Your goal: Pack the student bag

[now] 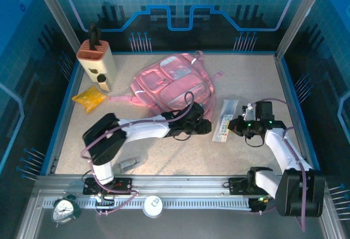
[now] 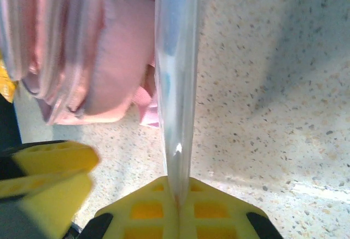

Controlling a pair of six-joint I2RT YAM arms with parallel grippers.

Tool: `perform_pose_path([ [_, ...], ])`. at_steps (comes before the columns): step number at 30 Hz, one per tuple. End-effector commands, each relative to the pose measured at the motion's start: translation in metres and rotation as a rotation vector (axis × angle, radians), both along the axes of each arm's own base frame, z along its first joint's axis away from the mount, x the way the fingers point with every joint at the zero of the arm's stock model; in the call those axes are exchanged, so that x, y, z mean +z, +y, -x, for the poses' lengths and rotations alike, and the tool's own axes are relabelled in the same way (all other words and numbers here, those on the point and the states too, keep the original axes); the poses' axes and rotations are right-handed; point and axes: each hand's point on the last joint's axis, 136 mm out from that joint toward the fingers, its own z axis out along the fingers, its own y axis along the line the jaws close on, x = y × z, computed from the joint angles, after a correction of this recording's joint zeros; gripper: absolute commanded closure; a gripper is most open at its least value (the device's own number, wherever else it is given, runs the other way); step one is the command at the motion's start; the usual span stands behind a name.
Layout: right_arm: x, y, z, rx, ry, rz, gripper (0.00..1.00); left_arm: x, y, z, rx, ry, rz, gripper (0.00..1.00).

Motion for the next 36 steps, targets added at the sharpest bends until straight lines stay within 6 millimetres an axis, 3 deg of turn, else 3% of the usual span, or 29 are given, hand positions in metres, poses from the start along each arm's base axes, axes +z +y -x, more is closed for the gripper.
perform_pose_path([
  [1, 0.023, 0.000, -0.002, 0.005, -0.034, -0.014, 1.00, 0.038, 0.037, -0.017, -0.123, -0.242, -0.225, 0.56],
  [6, 0.034, 0.004, -0.007, 0.024, -0.057, -0.042, 1.00, 0.057, 0.081, -0.046, -0.187, -0.419, -0.517, 0.45],
  [11, 0.042, 0.009, -0.014, 0.023, -0.079, -0.083, 1.00, 0.041, 0.105, -0.076, -0.213, -0.427, -0.671, 0.39],
  [15, 0.048, 0.014, -0.017, 0.040, -0.093, -0.092, 1.00, 0.024, 0.112, -0.099, -0.234, -0.432, -0.795, 0.36],
  [21, 0.049, 0.017, -0.019, 0.050, -0.088, -0.098, 1.00, -0.002, 0.104, -0.124, -0.270, -0.435, -0.853, 0.34],
  [22, 0.050, 0.016, -0.019, 0.050, -0.088, -0.097, 1.00, -0.004, 0.106, -0.129, -0.263, -0.440, -0.875, 0.36],
  [26, 0.051, 0.017, -0.018, 0.060, -0.092, -0.093, 1.00, 0.002, 0.114, -0.143, -0.218, -0.437, -0.894, 0.59],
  [32, 0.057, 0.020, -0.014, 0.089, -0.092, -0.090, 1.00, 0.044, 0.116, -0.145, -0.158, -0.486, -0.789, 0.98],
  [36, 0.063, 0.033, -0.014, 0.130, -0.088, -0.127, 1.00, 0.078, 0.122, -0.148, -0.100, -0.519, -0.738, 1.00],
])
